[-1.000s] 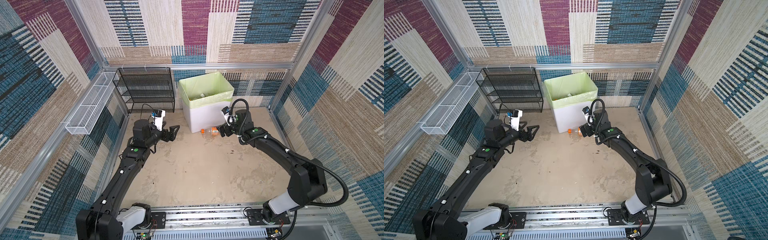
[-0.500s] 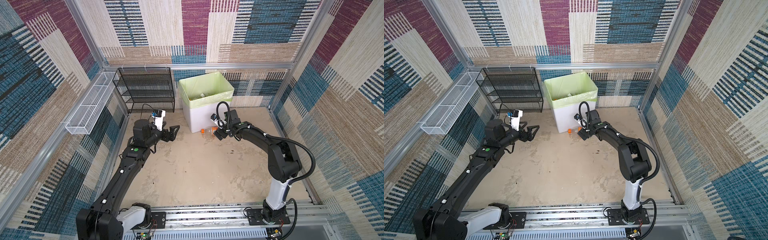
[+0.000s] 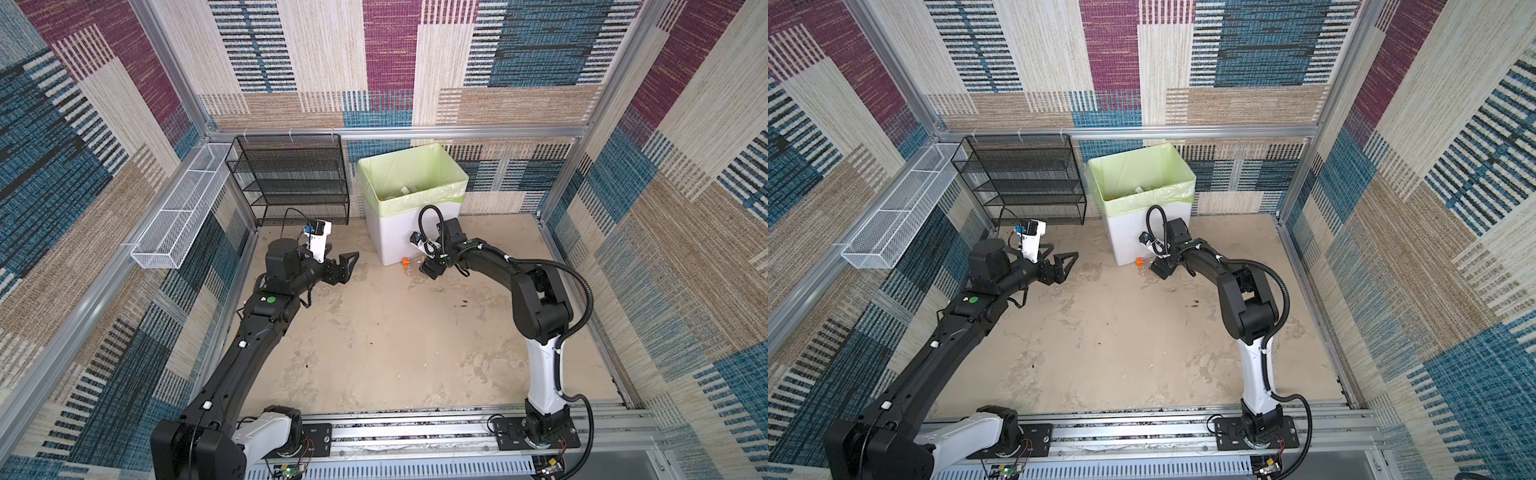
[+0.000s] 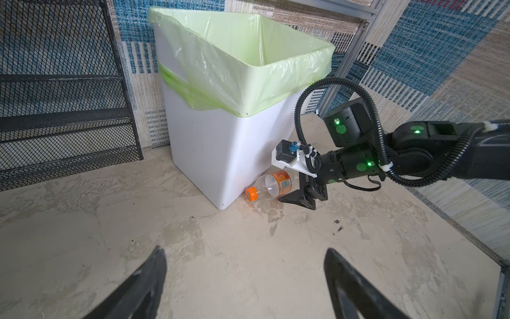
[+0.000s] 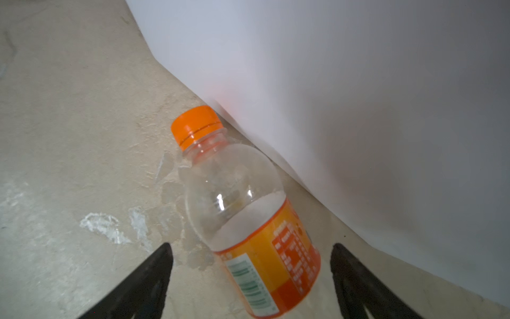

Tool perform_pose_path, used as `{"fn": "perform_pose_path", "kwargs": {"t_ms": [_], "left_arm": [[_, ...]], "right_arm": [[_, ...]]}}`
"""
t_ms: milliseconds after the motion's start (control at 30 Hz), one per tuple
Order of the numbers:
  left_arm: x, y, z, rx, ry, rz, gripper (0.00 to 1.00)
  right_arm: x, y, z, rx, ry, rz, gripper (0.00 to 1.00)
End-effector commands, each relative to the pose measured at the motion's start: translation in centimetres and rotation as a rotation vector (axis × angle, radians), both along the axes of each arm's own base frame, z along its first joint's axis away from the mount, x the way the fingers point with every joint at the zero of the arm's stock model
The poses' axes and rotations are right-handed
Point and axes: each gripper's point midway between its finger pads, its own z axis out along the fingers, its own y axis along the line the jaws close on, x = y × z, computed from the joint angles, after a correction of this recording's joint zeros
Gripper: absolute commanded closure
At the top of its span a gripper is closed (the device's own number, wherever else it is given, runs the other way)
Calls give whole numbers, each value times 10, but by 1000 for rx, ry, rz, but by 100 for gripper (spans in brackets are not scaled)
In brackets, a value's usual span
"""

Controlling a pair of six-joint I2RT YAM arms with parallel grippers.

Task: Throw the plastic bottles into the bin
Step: 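Lower the right gripper to the orange-labelled bottle beside the bin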

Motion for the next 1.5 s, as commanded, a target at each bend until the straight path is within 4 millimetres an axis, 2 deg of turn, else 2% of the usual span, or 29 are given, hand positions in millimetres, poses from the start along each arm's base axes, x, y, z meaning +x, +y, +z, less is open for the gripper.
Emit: {"fn": "perform_pose_path", "kwargs": {"t_ms": [0,100,267,333,433,500,667,800,900,1033,1167,1300,1400,1467], "left_arm": [[1,1,7,19,-27,-3,11],[1,0,6,20,-24,-7,11],[2,0,5,20,-23,-8,11],[2,-1,5,16,-18,-11,11],[2,-2,4,15,-15,-15,11],[2,-1,4,15,-14,-13,11],[1,0,6,19,-23,-9,11],[1,-2,5,16,-15,-15,12],[1,-1,6,16,-18,-14,12],[0,-1,7,15,-20,-12,12],[0,-1,6,16,-17,-12,12],[0,-1,7,15,-20,-13,12],[-1,-1,7,14,-20,-15,12],[-1,-1,8,14,-23,-15,12]], "right_arm": [[-6,10,0,46,25,31,13],[-29,15,-4,82,101,32,17],[-66,27,13,164,126,61,17],[-67,25,18,163,106,36,17],[-60,20,11,130,119,-21,16],[-63,28,3,130,175,-35,16],[-86,54,-21,147,229,-38,11],[-86,55,-42,135,262,-96,15],[-82,53,-44,131,248,-125,19],[-80,59,-37,149,238,-115,19],[-95,69,-33,105,232,-32,14],[-103,59,-30,22,221,-25,12],[-99,54,-11,39,188,-78,12],[-98,60,7,114,193,-116,12]]}}
